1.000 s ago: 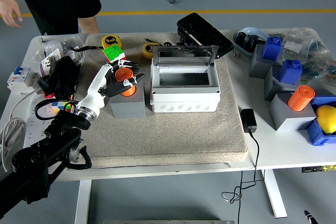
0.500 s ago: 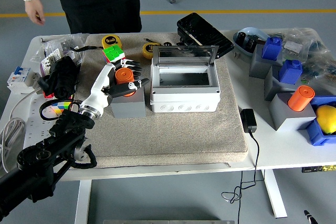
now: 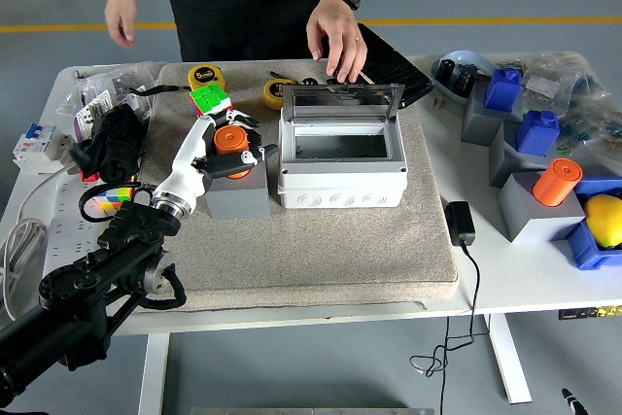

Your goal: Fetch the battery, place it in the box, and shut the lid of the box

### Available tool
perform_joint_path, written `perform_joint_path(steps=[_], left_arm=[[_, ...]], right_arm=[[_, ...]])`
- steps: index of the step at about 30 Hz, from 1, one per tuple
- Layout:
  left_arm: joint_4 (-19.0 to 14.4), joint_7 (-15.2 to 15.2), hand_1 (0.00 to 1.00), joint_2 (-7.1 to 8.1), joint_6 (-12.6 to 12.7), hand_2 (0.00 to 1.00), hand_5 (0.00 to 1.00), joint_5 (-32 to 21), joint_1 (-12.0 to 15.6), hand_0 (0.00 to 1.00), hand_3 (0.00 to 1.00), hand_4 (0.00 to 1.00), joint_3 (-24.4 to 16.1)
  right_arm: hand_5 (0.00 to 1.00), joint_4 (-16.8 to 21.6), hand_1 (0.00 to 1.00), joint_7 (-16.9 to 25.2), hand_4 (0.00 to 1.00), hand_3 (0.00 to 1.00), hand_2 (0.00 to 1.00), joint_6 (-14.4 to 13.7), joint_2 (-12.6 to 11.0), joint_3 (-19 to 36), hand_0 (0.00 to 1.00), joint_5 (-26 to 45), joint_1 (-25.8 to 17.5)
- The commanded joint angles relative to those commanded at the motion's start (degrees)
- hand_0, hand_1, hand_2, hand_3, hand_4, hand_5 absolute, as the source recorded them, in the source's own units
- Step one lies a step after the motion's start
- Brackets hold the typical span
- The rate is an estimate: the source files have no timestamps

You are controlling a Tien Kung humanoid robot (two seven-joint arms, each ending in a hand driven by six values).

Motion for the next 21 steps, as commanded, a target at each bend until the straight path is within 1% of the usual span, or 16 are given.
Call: perform_joint_path(steps=[5,6,11,12,17,18,21], left_arm=[[0.72,0.68,0.278,-0.31,-0.67,0.24,0.002,-1.02,-0.38,0.3,0.197,0.496,-0.26],[0.82,0.75,0.2,-0.35,-0.8,0.178,0.002,-1.1,-0.45,0.235,0.159,0.153,-0.25],[0.96,1.05,0.2,-0.5,-1.27,0.178,0.002,-0.91,-0.65,0.235,0.159,0.153,0.07],[0.95,1.08,0.165,-0.51,-1.3,0.152,0.002,-0.91,-0.65,0.217,0.154,0.059,0.15],[0.65,1.13,0.165,-0.49,-1.31,0.152,0.002,-0.97,-0.6,0.217,0.154,0.059,0.24],[0.52,1.18,0.166,-0.49,-1.33,0.149,0.002,-0.87,-0.57,0.215,0.152,0.041,0.16],[0.05,1.18,0.166,-0.4,-1.39,0.149,0.002,-0.88,-0.39,0.215,0.152,0.041,-0.09]], right_arm=[[0.626,0.01,0.668,0.0,0.998,0.602,0.657,0.0,0.03,-0.01,0.725,-0.02,0.09],[0.624,0.02,0.669,0.01,0.998,0.602,0.656,0.0,0.04,-0.01,0.726,-0.02,0.1],[0.624,0.01,0.669,0.01,0.998,0.602,0.656,-0.04,0.05,0.0,0.726,-0.04,0.11],[0.625,0.01,0.668,0.02,0.998,0.601,0.656,-0.04,0.06,-0.02,0.726,-0.04,0.11],[0.625,0.02,0.668,0.1,0.998,0.601,0.656,-0.09,0.1,0.05,0.726,-0.13,0.09],[0.625,0.02,0.669,0.12,0.998,0.601,0.656,-0.1,0.1,0.06,0.726,-0.14,0.07],[0.625,0.0,0.669,0.17,0.998,0.601,0.656,-0.16,0.11,0.06,0.726,-0.13,0.03]])
